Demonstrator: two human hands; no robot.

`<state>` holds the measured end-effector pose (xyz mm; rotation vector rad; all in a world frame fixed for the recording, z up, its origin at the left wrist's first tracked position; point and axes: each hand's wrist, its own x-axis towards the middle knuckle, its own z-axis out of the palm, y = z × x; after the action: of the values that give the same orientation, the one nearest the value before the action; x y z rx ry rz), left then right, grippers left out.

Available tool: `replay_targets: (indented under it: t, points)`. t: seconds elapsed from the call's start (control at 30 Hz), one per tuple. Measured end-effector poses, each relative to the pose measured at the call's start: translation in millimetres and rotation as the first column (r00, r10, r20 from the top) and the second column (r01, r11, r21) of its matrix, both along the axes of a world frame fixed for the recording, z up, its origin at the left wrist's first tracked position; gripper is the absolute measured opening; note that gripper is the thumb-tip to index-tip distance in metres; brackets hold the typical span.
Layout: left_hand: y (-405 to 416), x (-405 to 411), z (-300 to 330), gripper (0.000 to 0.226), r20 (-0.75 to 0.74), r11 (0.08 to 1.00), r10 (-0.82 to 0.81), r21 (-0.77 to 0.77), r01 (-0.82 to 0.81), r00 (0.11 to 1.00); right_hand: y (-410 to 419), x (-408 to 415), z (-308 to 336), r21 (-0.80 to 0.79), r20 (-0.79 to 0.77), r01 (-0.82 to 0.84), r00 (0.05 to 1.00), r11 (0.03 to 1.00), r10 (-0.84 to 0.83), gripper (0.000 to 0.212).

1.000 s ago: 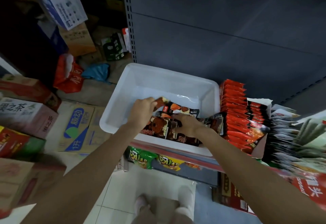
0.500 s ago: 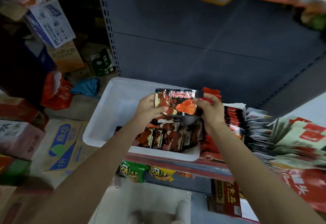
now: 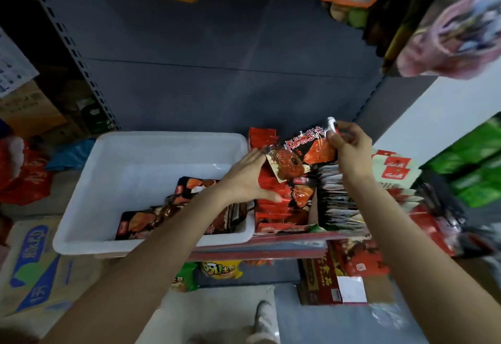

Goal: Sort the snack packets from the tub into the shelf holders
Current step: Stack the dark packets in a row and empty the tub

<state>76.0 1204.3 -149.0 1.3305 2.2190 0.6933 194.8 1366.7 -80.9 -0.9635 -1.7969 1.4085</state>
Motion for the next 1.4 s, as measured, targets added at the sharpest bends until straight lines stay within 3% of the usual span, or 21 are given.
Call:
replay_targets:
  t: [0.1,0.3,0.57,0.7,0.8,0.9,1.03,1.13,1.27,1.4]
  points:
    - [9.0,2.2,-6.7,0.124,-0.099,0.979,-0.131,-0.169,0.113,0.986,9.3,11.7,2.4,0.148,0.089,-0.045,0.996,0.988,0.033,0.018]
    - [10.7,-5.8,-4.8,0.123,-0.107,0.962,-0.173,-0.231,0.145,0.979,14.4,22.5,-8.5,0.367,0.314,-0.179,0.948,0.913,0.060,0.020]
    - [7.2,2.2,-8.2,0.122,-0.127,0.957,-0.185,-0.249,0.149,0.975,4.4,14.3,-46.0,0.380,0.608,-0.587,0.741,0.715,0.285,0.024]
    - [6.6,3.7,-3.7,0.116,-0.113,0.958,-0.165,-0.254,0.132,0.980,-3.2,11.9,-62.5,0.445,0.713,-0.660,0.670,0.605,0.206,0.026]
    - [1.9,7.8,0.9,0.109,-0.192,0.966,-0.162,-0.229,0.117,0.968,-8.9,10.2,-71.4,0.413,0.784,-0.705,0.597,0.577,0.169,0.023]
    - [-11.8,12.2,4.6,0.094,-0.254,0.993,-0.102,-0.086,0.082,0.962,-13.2,6.3,-70.0,0.387,0.724,-0.639,0.657,0.665,0.210,0.024]
    - [-52.1,0.1,-4.5,0.041,-0.181,0.957,0.242,0.205,-0.204,0.953,-36.4,-7.6,-52.3,0.490,0.571,-0.557,0.786,0.671,0.236,0.023]
    - [-87.1,-18.6,-22.8,0.021,-0.162,0.926,0.366,0.159,-0.342,0.916,-71.4,-26.2,-42.8,0.517,0.544,-0.605,0.779,0.606,0.313,0.023]
    - [-130.8,-40.6,-51.3,0.029,-0.140,0.907,0.365,-0.171,-0.386,0.920,-120.9,-59.1,-52.1,0.396,0.673,-0.772,0.613,0.498,0.414,0.032]
    - [-164.4,-59.4,-65.7,0.031,-0.106,0.867,0.309,-0.376,-0.326,0.945,-154.3,-89.7,-85.0,0.148,0.820,-0.914,0.328,0.379,0.470,0.049]
